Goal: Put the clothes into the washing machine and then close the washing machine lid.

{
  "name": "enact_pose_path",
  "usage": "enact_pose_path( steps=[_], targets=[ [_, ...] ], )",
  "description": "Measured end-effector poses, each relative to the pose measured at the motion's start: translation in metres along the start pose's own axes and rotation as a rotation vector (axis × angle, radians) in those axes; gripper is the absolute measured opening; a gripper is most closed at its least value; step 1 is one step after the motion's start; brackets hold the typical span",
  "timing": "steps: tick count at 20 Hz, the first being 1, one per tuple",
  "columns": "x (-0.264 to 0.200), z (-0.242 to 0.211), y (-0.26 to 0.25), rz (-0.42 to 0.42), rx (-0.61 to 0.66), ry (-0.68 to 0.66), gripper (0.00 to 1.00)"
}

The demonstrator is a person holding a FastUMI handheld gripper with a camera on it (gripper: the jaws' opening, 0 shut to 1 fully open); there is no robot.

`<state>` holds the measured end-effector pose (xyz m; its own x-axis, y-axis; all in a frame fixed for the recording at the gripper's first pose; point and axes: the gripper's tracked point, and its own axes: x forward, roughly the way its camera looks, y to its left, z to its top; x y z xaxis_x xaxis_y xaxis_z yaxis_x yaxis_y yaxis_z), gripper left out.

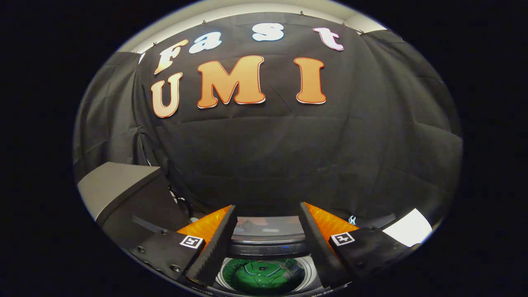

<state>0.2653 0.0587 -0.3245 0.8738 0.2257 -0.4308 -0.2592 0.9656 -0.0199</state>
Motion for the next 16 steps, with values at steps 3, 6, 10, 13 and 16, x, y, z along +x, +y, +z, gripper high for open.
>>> enact_pose_path(
  steps=[3,6,10,13,16],
  targets=[
    [-0.015,-0.046,0.005,0.015,0.001,0.074,0.97],
    [-0.022,-0.089,0.009,0.018,0.027,0.161,0.97],
    [-0.024,-0.104,0.01,0.02,0.046,0.192,0.97],
    [-0.023,-0.095,0.013,0.023,0.046,0.176,0.97],
    [-0.026,-0.079,0.016,0.025,0.049,0.147,0.97]
  ],
)
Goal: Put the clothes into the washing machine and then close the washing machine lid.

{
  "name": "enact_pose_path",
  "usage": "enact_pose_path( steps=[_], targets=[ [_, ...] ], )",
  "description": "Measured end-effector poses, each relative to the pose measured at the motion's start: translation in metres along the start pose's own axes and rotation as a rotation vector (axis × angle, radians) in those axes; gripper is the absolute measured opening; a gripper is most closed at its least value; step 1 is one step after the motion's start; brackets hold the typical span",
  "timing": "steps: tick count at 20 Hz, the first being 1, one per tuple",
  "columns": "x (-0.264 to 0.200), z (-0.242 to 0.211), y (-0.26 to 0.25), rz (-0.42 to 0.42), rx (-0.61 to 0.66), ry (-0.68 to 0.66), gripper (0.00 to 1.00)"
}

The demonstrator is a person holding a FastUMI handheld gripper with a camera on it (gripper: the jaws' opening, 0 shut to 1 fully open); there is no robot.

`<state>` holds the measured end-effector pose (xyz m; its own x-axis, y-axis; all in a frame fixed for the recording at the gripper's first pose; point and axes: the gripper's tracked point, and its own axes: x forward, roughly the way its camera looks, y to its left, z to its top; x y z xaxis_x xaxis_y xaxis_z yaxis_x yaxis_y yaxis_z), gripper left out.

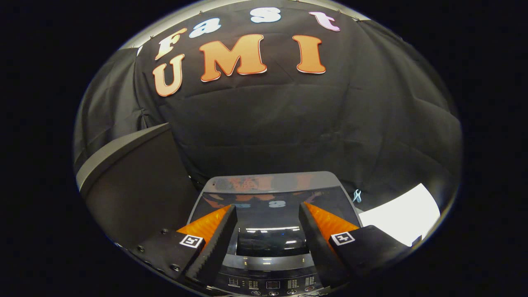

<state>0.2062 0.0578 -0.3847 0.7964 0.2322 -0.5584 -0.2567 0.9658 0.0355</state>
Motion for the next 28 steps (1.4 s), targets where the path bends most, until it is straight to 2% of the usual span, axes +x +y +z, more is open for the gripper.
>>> enact_pose_path(
  steps=[8,19,22,28],
  targets=[
    [-0.037,0.077,0.007,0.009,0.006,-0.158,0.97],
    [-0.134,0.194,0.002,0.025,0.028,-0.386,0.97],
    [-0.159,0.214,-0.001,0.034,0.045,-0.419,0.97],
    [-0.202,0.247,-0.022,-0.011,-0.005,-0.471,0.98]
  ],
)
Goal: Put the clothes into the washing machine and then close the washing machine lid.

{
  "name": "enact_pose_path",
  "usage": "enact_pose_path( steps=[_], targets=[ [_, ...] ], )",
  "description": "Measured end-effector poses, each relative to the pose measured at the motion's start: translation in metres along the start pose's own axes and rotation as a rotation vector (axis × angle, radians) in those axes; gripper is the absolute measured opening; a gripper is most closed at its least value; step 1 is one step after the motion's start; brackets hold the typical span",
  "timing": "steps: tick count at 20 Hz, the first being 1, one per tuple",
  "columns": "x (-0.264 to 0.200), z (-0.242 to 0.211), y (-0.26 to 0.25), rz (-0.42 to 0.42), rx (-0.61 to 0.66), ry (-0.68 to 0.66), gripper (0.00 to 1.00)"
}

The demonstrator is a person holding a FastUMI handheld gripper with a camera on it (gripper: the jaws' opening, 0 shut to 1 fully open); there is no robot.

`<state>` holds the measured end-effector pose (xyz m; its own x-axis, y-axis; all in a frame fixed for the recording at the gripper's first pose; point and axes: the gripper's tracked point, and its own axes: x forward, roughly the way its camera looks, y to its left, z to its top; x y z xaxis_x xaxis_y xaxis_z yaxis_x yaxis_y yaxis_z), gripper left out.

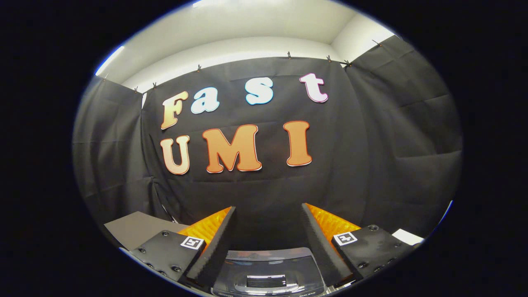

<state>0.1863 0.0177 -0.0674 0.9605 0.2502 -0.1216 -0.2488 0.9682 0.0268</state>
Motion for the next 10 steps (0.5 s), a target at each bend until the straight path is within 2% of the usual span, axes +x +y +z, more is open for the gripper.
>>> enact_pose_path(
  steps=[10],
  targets=[
    [-0.017,0.024,-0.018,-0.027,-0.01,-0.022,0.99]
  ],
)
